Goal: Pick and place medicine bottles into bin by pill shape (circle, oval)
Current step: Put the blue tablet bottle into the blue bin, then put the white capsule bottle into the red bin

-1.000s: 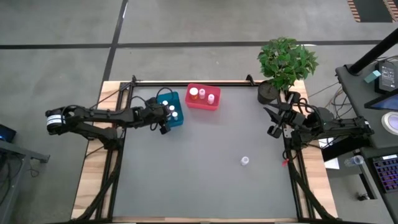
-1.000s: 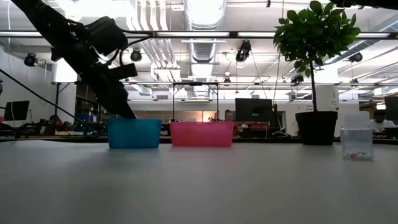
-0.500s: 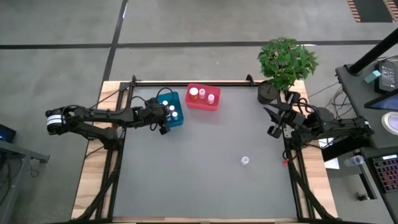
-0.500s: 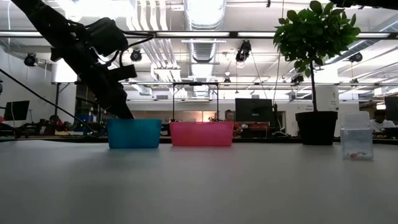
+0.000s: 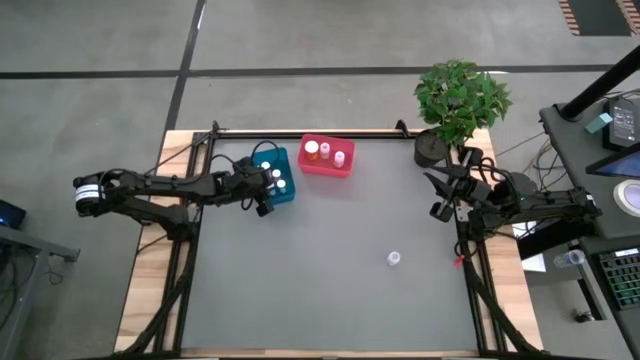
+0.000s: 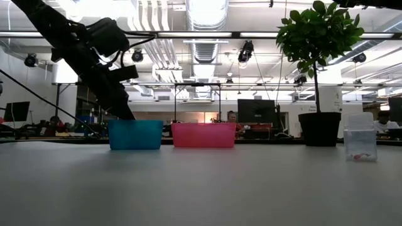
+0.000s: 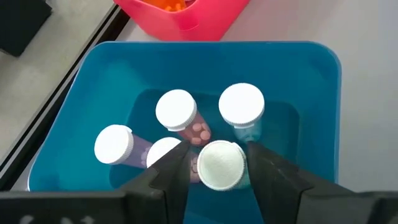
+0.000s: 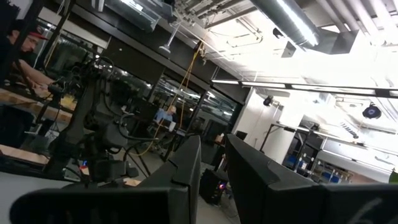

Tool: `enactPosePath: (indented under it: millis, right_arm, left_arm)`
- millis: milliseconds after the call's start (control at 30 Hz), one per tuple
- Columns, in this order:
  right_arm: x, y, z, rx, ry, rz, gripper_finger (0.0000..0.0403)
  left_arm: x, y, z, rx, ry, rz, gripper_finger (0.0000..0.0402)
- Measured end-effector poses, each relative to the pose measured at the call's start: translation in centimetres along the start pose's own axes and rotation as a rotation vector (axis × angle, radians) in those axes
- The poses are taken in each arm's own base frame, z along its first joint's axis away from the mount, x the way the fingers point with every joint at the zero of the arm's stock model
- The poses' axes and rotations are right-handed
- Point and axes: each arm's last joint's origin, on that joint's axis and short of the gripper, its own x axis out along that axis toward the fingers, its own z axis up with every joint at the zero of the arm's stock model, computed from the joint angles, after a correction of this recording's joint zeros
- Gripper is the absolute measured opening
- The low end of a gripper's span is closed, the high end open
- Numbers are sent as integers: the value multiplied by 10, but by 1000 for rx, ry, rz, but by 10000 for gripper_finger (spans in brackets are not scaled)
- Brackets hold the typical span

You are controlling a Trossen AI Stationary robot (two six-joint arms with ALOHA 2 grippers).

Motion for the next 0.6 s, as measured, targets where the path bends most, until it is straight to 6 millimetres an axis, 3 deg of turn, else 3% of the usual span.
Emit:
enactPosePath:
  millis: [600]
  right_arm:
    - [0, 0, 0, 8, 4, 2, 66]
  left_arm:
    - [-16, 6, 9, -20, -2, 3, 141]
